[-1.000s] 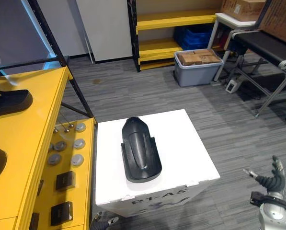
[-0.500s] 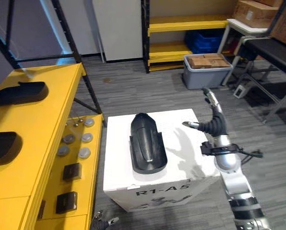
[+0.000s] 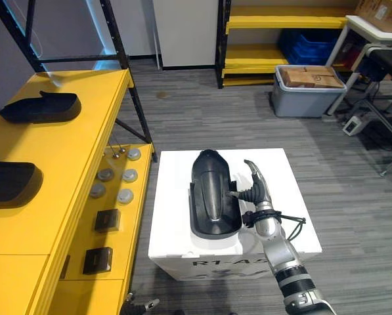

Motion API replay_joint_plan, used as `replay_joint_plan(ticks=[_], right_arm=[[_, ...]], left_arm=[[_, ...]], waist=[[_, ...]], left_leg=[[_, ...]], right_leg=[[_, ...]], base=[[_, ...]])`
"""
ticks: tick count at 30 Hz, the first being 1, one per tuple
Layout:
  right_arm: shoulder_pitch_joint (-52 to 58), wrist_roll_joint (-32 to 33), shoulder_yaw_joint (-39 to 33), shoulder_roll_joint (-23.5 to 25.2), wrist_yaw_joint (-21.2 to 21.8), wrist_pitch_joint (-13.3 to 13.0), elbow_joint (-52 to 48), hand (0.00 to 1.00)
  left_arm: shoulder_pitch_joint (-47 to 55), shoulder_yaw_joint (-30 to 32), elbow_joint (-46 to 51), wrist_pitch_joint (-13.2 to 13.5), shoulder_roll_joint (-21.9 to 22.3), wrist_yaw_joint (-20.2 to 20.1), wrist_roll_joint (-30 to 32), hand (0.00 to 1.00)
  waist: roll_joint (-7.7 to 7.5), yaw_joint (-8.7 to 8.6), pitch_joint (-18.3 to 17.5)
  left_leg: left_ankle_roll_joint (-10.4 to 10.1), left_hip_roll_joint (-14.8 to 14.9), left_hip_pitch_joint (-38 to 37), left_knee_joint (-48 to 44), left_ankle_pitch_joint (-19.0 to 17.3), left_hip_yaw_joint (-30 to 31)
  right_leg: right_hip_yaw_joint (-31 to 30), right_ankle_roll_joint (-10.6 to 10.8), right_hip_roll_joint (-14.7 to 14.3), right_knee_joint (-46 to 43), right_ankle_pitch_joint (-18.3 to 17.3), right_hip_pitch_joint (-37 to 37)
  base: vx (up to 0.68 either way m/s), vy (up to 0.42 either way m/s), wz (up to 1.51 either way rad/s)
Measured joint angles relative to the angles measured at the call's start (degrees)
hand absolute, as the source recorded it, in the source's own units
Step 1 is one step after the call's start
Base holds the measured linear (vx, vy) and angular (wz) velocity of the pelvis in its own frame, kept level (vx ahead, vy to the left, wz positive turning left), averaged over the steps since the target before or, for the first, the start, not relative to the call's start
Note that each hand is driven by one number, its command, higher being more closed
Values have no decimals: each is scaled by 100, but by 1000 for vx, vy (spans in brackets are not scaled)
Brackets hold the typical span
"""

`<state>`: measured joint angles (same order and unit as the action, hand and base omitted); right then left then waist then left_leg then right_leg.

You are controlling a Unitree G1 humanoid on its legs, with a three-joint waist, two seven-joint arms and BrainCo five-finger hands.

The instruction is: Walk over and take plastic housings, then place them on the shelf

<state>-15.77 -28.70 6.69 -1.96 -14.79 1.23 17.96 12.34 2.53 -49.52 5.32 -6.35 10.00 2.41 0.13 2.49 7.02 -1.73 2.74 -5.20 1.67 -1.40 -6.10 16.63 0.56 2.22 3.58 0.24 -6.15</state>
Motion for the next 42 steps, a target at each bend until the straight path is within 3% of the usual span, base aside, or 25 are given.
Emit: replay_joint_plan(ticks=[7, 15, 16, 21, 31, 42], right_arm=[[51, -179, -1, 78, 11, 67, 536, 0], [-402, -586, -9, 99, -186, 165, 1293, 0], [-556, -589, -101, 148, -227, 203, 1456, 100], [-1040, -579, -266, 243, -432, 280, 1917, 100], [-1410, -357, -436, 79, -439, 313, 2119, 100], [-1400, 17, -574, -47, -157, 310, 1855, 100]], left_arm=[[-2, -5, 48, 3, -8, 53, 3, 0], [-12, -49, 89, 1, -24, 106, 0, 0], [-16, -78, 89, -1, -36, 111, -3, 0], [-24, -147, 98, -19, -95, 167, -115, 0], [-36, -173, 102, -41, -157, 221, -122, 0], [-71, 62, 111, -44, -106, 230, -272, 0]], waist=[[-7, 0, 102], [-27, 120, 125], [-29, 124, 126], [-83, 143, 160], [-171, 147, 225], [-239, 190, 310]], left_leg=[[30, -27, 26, 36, 63, 123], [30, -64, 28, 159, 127, 143], [30, -67, 26, 171, 133, 144], [28, -69, 21, 219, 155, 141], [32, -71, -4, 323, 190, 120], [30, -70, -20, 311, 190, 139]], right_leg=[[132, 15, 35, -40, -10, 11], [153, 19, 36, -39, -12, 63], [154, 20, 35, -36, -12, 66], [150, 28, 35, -36, -15, 83], [137, 49, 36, -32, -21, 107], [151, 74, 70, -36, -37, 72]], base=[[-56, 2, 7], [-6, 1, 3], [0, 0, 0], [0, 0, 0], [0, 0, 0], [-1, 1, 1]])
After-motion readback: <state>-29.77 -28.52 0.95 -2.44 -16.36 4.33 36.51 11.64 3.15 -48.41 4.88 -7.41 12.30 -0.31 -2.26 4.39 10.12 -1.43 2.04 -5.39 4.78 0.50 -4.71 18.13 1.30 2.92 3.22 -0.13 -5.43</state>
